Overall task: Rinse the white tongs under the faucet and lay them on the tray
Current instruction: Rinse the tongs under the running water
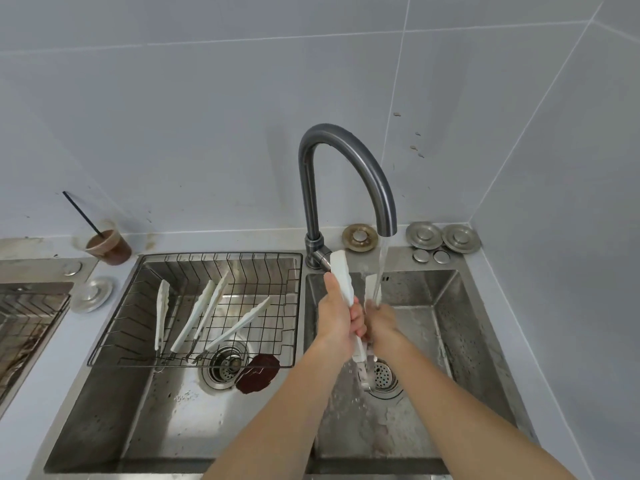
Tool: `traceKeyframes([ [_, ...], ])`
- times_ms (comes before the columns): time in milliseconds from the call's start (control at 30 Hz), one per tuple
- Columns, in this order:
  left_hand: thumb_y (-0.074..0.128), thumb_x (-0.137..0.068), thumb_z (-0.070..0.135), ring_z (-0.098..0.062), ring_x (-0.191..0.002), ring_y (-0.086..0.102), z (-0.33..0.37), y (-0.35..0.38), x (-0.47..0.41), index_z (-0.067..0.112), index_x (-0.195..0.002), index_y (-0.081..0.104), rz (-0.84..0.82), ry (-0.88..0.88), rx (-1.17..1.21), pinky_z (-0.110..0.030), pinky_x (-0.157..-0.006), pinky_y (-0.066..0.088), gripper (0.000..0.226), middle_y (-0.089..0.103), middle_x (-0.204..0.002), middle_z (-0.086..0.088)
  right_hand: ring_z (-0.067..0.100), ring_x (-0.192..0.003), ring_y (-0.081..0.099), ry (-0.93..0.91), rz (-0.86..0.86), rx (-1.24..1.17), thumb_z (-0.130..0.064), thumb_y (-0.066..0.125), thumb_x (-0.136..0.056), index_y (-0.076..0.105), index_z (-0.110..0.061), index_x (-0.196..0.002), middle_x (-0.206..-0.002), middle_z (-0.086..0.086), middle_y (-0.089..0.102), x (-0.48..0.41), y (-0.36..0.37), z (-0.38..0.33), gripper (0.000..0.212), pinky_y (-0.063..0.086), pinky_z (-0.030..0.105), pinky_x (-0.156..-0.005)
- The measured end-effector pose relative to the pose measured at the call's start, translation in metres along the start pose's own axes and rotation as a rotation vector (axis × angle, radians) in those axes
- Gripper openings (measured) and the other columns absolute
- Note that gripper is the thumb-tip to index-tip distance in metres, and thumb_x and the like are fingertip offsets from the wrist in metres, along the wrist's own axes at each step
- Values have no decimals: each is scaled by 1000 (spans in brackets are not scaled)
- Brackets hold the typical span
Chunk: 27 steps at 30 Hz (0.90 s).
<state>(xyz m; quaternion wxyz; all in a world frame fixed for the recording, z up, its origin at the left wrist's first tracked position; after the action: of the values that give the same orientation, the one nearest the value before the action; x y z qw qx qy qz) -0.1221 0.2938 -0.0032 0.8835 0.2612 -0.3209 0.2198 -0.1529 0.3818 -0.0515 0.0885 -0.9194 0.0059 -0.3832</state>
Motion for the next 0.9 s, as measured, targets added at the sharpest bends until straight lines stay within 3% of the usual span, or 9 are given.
traceKeyframes([
  [167,26,-87,71,-8,-29,18,-3,-1,4,14,-61,41,12,-20,36,-19,-35,16,64,26,-40,6,30,-72,65,41,28,11,-35,42,-97,58,-1,-87,-83,19,64,-6,7,-6,39,53,34,-63],
  [300,28,-92,64,-7,-28,19,-4,-25,1,13,-68,41,56,-62,83,-18,-31,17,58,26,-38,8,18,-46,48,22,-77,-4,-18,37,-100,54,-2,-91,-62,10,55,-3,12,9,25,38,22,-35],
  [400,27,-93,63,-7,-28,19,-13,-30,2,13,-67,41,73,-108,107,-17,-30,18,58,27,-37,7,20,-48,50,30,-46,77,-7,36,-98,50,-1,-92,-70,15,57,-9,12,19,17,38,24,-35],
  [600,21,-91,67,-8,-29,18,-24,-16,-1,15,-64,40,9,-88,96,-18,-34,17,62,25,-37,7,23,-54,56,62,76,226,-33,40,-98,55,-2,-83,-74,15,61,-24,7,18,38,47,31,-49],
  [667,21,-91,67,-8,-28,18,-27,-20,-5,15,-65,42,13,-90,150,-16,-32,18,62,25,-37,7,23,-53,55,58,71,254,-34,39,-98,55,-2,-85,-77,15,61,-23,7,13,38,45,28,-44],
  [733,23,-92,66,-8,-28,20,-30,-28,-10,14,-67,44,42,-124,214,-16,-30,19,61,26,-38,7,20,-44,49,36,27,254,-23,38,-99,53,-3,-83,-68,14,58,-23,10,10,30,35,22,-35],
  [833,25,-94,61,-9,-31,30,-35,-41,-21,11,-85,49,157,-129,168,-15,-31,23,56,39,-45,2,16,-40,40,23,-39,244,-11,34,-98,52,-4,-97,-59,10,51,-20,8,11,19,29,19,-34],
  [900,25,-95,59,-11,-38,39,-39,-43,-27,10,-103,49,242,-57,7,-17,-32,28,55,50,-58,-5,16,-43,40,5,-54,238,-27,35,-101,50,-8,-106,-62,9,50,-17,6,11,25,31,22,-37],
])
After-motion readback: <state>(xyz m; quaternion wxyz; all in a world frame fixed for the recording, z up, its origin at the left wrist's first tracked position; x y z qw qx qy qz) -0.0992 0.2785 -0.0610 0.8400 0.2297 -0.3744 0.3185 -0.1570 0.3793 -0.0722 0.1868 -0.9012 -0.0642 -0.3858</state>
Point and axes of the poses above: each hand's wrist, its own x-axis away from the middle knuckle, its own y-axis out of the palm, z = x × y, the point moved 7 cm from there along -x, towards the middle knuckle
